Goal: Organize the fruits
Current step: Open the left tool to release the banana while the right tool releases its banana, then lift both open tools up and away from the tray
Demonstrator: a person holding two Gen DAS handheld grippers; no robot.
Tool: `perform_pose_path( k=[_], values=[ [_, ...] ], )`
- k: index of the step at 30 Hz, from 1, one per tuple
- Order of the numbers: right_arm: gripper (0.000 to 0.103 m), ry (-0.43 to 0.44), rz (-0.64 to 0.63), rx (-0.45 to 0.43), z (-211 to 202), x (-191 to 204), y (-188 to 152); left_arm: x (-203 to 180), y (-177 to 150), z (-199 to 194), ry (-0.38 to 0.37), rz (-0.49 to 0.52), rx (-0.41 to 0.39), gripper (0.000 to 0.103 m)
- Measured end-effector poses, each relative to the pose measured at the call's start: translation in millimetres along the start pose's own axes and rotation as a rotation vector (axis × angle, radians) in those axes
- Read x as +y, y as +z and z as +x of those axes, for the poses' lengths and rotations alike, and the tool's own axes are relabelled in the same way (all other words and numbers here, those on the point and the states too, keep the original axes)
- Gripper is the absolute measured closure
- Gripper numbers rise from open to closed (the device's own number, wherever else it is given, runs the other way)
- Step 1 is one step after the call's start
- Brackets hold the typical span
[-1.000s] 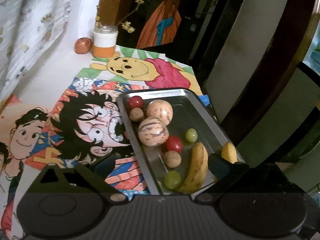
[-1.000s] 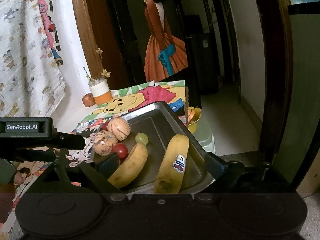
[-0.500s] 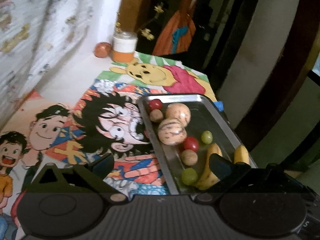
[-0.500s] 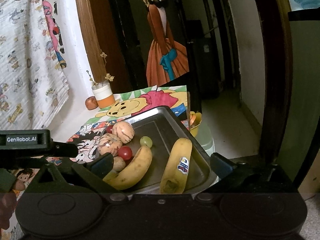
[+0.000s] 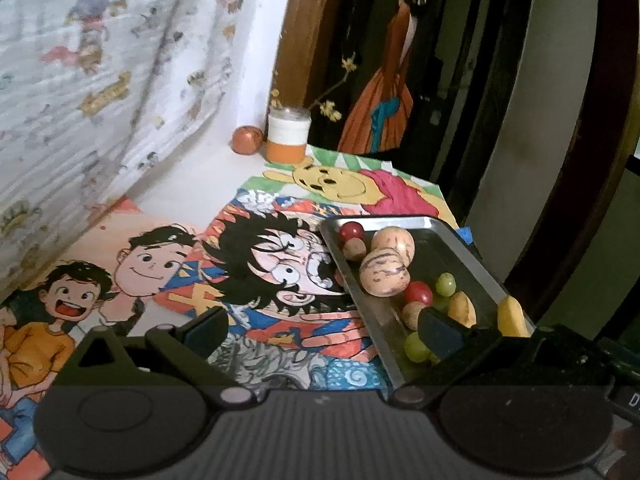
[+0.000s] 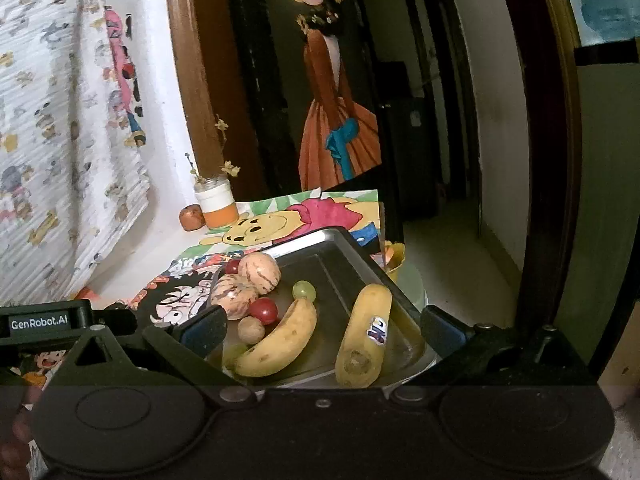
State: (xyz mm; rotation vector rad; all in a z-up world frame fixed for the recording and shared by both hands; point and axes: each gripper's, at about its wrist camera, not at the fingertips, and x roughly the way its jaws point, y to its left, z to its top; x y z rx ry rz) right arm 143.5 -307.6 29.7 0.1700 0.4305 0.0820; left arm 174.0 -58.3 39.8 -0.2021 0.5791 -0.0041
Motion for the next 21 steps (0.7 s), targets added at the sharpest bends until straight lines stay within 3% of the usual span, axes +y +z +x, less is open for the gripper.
perform_pose_path(
  k=[7,21],
  values=[
    [0.001,-0.005,-0.010,-0.059,-17,7,-8,8,-16,-17,0.000,0.011,-0.060,0.000],
    [0.001,-0.008,-0.033,-0.067,-28,12,-16,16,-34,-31,-0.011,0.014,-0.070,0.000]
  ],
)
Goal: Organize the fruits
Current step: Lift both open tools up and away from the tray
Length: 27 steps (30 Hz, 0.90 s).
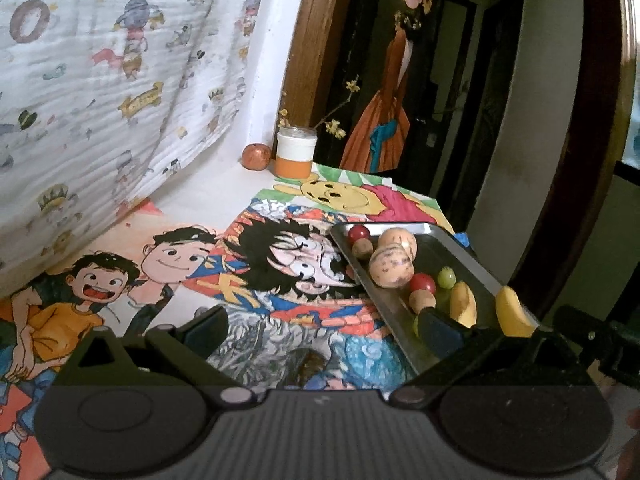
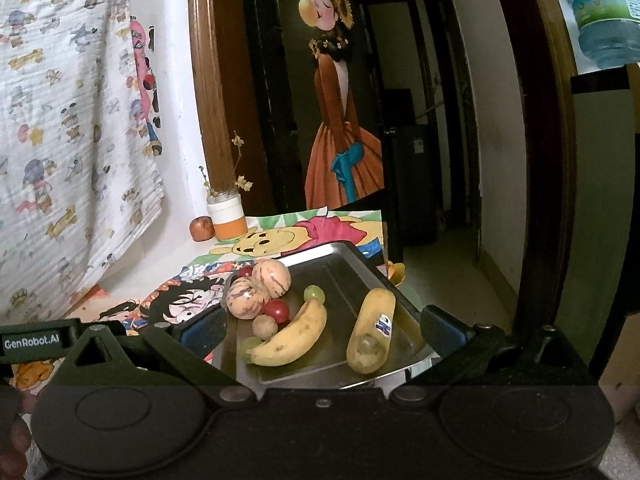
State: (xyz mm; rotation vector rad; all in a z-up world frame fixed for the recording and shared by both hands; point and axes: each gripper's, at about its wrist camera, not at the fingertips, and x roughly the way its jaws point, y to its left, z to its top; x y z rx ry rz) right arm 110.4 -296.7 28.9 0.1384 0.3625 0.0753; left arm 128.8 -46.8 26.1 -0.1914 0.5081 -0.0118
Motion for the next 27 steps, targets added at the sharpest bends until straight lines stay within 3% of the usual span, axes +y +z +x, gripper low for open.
perform_pose_path(
  k=[11,27],
  values=[
    [0.001,0.026,-0.059,0.015,-10,18,-25,6,-22,-11,0.021,0.021,0.025,0.000],
    [0.000,0.035,-0.052,0.034,-12,22,-36,15,-33,-16,0.042,0.020,0.018,0.000]
  ],
)
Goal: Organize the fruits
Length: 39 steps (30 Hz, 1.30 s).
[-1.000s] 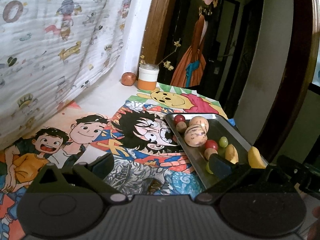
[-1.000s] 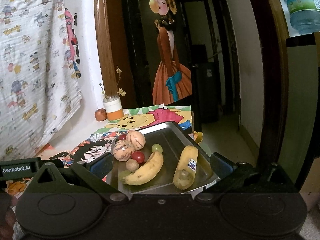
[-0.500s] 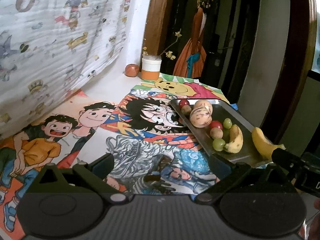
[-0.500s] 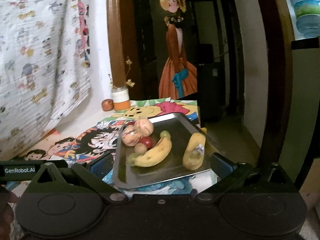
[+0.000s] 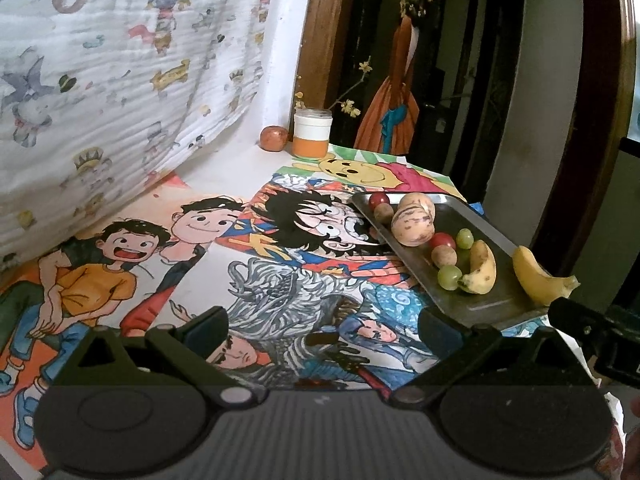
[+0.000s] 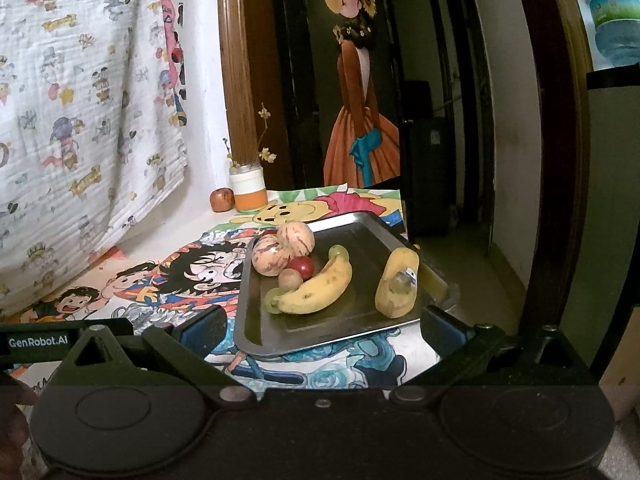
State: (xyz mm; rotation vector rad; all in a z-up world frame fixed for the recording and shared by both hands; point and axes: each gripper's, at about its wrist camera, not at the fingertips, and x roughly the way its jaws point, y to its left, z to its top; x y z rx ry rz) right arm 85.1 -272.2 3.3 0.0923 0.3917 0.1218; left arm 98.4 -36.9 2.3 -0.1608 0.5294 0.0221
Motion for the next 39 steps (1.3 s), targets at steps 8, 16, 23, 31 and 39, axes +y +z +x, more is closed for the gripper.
perform_pose_path(
  k=[8,16,23,31,39],
  values=[
    [0.001,-0.004,0.003,-0.005,-1,-3,-2,0,-1,0,-0.005,-0.001,-0.009,0.000],
    [0.001,0.001,-0.002,-0.001,-3,-3,-8,2,-5,-4,0.000,0.000,-0.020,0.000],
    [0.001,0.006,-0.008,-0.003,-7,-2,-13,6,-9,-8,0.001,-0.005,-0.031,0.000],
    [0.001,0.006,-0.018,-0.019,-13,0,-18,5,-15,-12,-0.005,0.011,-0.043,0.000],
    [0.001,0.012,-0.024,-0.026,-18,1,-21,6,-19,-18,-0.008,0.013,-0.060,0.000]
  ],
)
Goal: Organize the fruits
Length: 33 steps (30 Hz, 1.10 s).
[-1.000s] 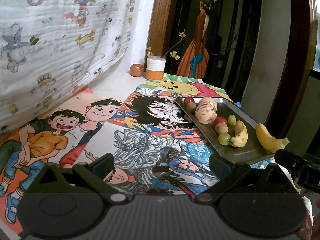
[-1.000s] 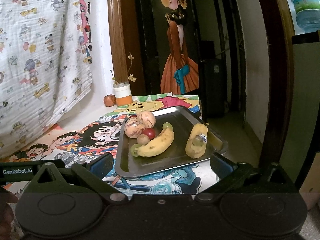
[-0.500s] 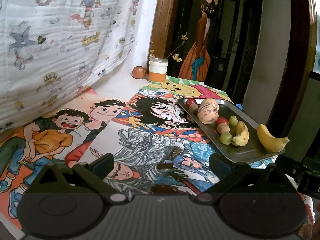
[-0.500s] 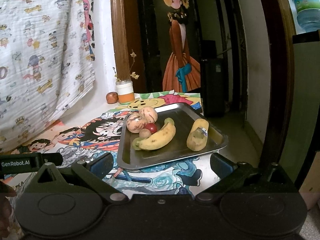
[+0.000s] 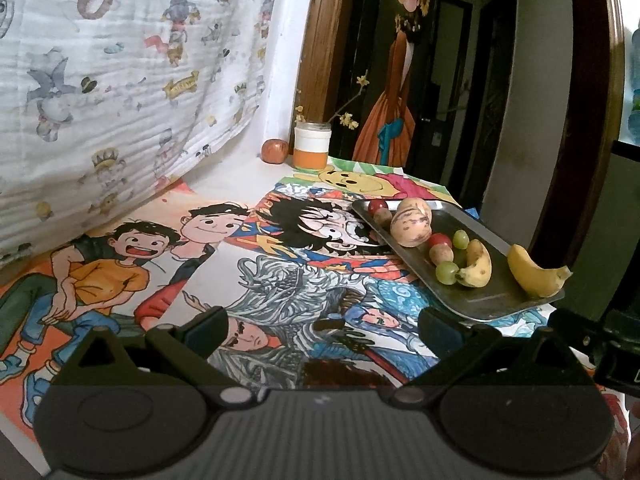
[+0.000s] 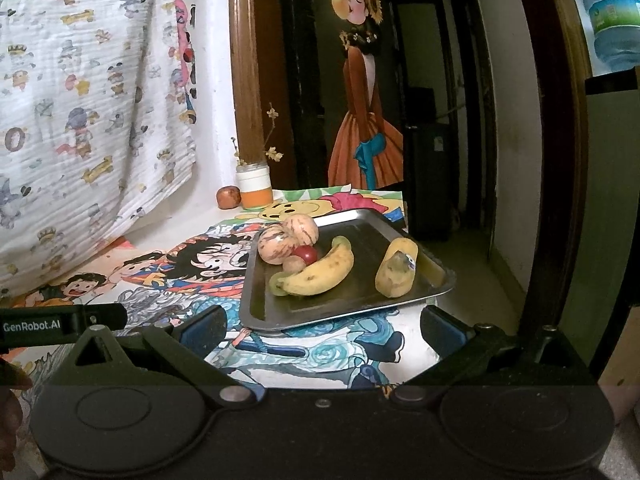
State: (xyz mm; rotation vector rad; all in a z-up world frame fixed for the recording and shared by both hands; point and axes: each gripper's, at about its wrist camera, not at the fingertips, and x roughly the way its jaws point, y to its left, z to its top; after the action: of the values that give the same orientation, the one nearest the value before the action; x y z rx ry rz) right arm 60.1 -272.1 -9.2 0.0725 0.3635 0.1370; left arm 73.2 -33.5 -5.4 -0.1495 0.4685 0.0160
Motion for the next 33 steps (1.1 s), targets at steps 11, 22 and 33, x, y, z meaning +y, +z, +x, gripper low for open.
perform_pose_path(
  k=[11,22,33],
  values=[
    [0.001,0.007,-0.013,-0.012,-5,3,-3,4,-4,-5,0.009,0.003,-0.016,0.000],
    [0.001,0.011,-0.021,-0.026,-13,4,-8,7,-12,-13,0.017,0.018,-0.033,0.000],
    [0.001,0.024,-0.034,-0.042,-21,7,-12,8,-17,-23,0.022,0.038,-0.053,0.000]
  ],
)
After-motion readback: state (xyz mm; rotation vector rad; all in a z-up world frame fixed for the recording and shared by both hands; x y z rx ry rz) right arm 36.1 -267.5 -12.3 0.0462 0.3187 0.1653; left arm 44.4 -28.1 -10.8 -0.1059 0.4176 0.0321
